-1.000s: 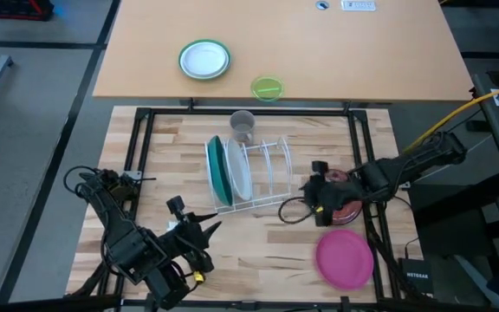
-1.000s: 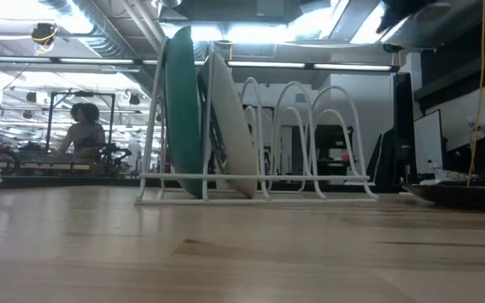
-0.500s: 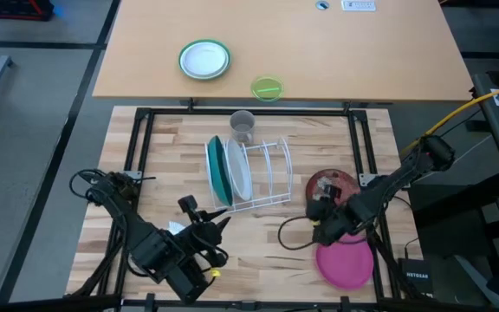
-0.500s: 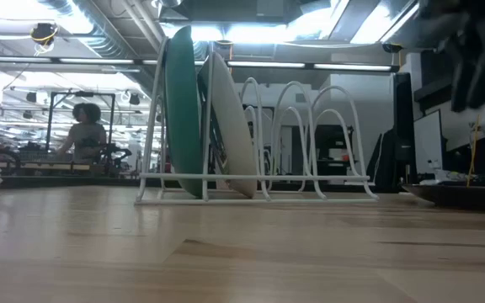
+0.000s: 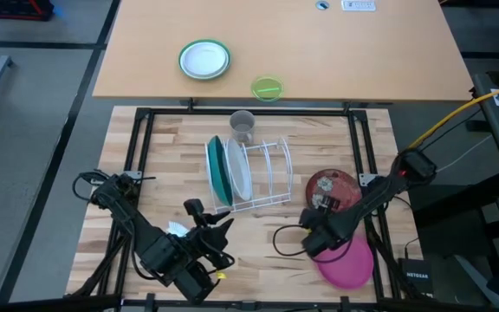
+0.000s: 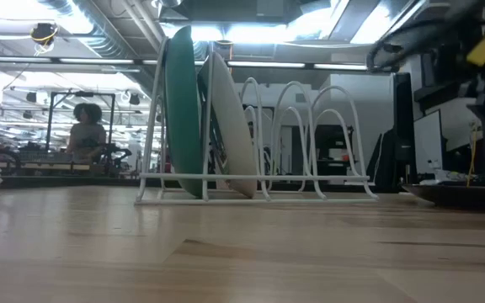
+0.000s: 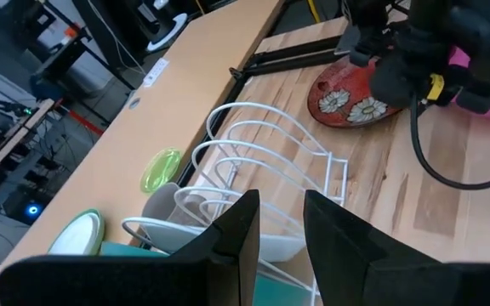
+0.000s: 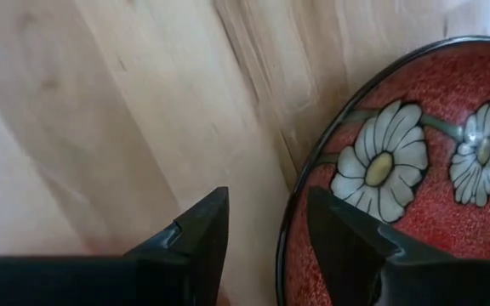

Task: Sort dishes
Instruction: Put the red plate into the dish rack

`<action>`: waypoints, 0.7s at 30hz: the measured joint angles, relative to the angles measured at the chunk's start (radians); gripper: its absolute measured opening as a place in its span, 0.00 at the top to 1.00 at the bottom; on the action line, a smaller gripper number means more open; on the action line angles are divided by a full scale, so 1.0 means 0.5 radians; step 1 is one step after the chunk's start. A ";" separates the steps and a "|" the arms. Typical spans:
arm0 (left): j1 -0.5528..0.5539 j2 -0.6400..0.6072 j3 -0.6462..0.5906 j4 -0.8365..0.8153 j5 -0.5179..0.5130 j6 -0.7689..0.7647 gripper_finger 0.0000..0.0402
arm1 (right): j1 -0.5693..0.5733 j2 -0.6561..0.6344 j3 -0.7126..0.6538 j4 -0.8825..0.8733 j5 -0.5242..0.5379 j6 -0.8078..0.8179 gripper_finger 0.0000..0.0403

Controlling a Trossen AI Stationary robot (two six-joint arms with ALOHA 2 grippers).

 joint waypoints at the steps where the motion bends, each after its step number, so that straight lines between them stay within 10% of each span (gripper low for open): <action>1: 0.000 0.000 0.000 0.000 0.000 0.019 0.79 | 0.000 0.029 0.000 0.001 0.000 0.000 0.59; 21: 0.000 0.000 0.000 0.000 0.001 0.106 0.79 | -0.002 0.180 0.222 -0.235 0.100 0.098 0.59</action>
